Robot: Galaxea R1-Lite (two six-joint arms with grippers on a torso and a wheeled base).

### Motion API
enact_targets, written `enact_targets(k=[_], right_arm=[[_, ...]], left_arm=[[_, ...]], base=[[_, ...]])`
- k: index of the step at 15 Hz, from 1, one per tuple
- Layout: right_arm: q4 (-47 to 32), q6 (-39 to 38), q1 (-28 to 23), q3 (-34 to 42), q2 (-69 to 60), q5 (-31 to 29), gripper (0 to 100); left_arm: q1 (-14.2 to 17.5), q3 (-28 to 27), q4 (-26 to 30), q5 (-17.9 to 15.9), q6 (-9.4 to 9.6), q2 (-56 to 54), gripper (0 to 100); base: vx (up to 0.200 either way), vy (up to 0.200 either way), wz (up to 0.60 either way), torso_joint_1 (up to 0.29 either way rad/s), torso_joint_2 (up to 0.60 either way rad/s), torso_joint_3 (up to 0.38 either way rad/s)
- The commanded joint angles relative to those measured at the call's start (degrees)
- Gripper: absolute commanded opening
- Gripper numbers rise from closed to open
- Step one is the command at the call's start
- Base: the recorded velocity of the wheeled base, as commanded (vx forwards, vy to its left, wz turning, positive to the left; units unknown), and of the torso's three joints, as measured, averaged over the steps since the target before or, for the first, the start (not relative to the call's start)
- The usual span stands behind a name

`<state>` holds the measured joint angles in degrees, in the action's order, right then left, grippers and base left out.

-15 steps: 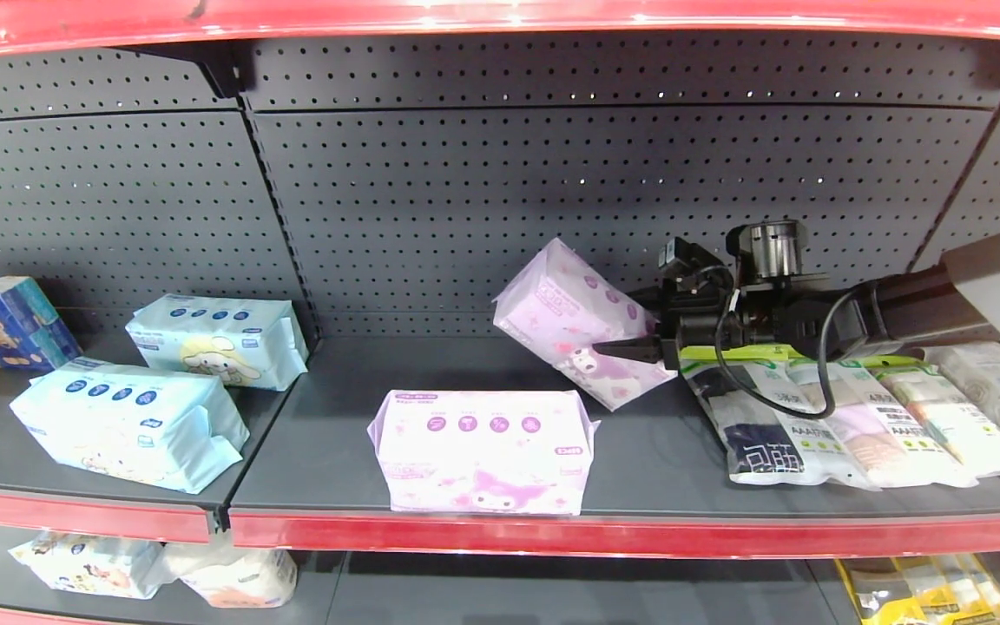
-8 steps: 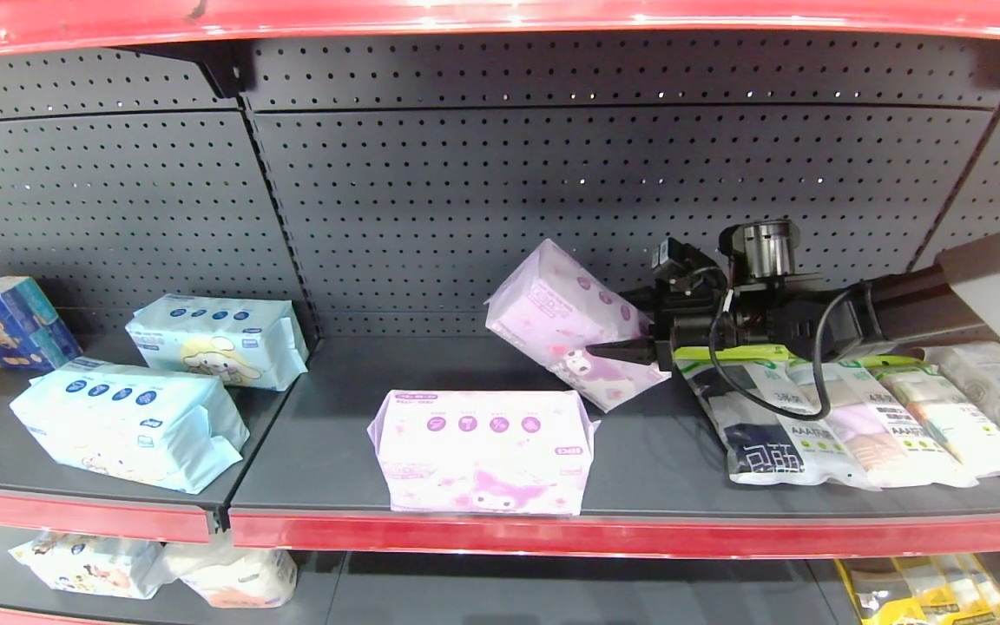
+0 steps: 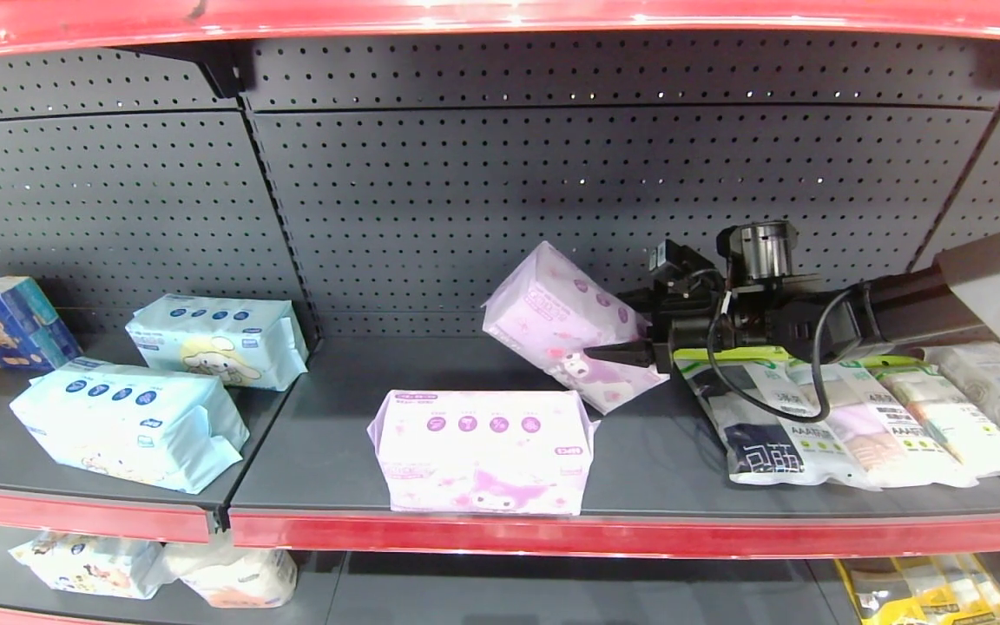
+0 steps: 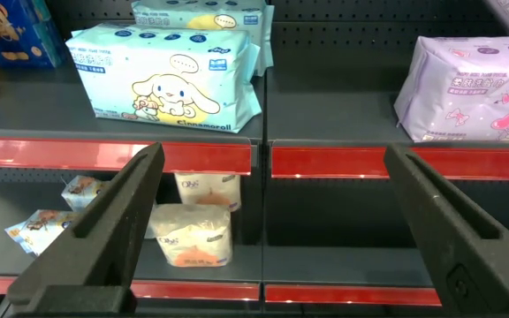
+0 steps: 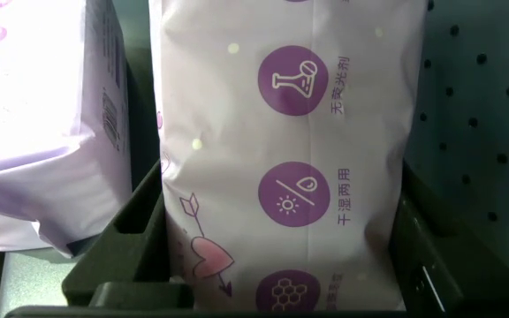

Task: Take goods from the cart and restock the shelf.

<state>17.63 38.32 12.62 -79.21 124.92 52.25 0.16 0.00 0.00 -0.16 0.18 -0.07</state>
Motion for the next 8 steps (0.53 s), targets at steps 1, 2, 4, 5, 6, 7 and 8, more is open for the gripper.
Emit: enact_targets(k=[1,2,4,5,6,7,8], right_arm=[[0.04,0.01,0.39,0.03,-0.29,0.05,0],[0.04,0.36,0.48,0.03,-0.55,0.13,0],[0.04,0.8,0.83,0.55,-0.64,0.22,0],[0.04,1.15,0.83,0.82,-0.64,0.4,0],[0.04,1.5,0.83,0.9,-0.64,0.66,0],[0.04,1.85,0.83,0.99,-0.64,0.92,0],[0.04,1.94,0.83,0.99,-0.64,1.01,0]], left_arm=[[0.02,0.0,0.0,-0.02,-0.01,0.07,100],[0.02,0.0,0.0,-0.02,-0.01,0.07,100],[0.02,0.0,0.0,-0.02,-0.01,0.07,100],[0.02,0.0,0.0,-0.02,-0.01,0.07,100],[0.02,0.0,0.0,-0.02,-0.01,0.07,100],[0.02,0.0,0.0,-0.02,-0.01,0.07,100],[0.02,0.0,0.0,-0.02,-0.01,0.07,100]], base=[[0.0,0.0,0.0,0.0,0.0,0.0],[0.0,0.0,0.0,0.0,0.0,0.0],[0.0,0.0,0.0,0.0,0.0,0.0],[0.0,0.0,0.0,0.0,0.0,0.0],[0.0,0.0,0.0,0.0,0.0,0.0],[0.0,0.0,0.0,0.0,0.0,0.0],[0.0,0.0,0.0,0.0,0.0,0.0]])
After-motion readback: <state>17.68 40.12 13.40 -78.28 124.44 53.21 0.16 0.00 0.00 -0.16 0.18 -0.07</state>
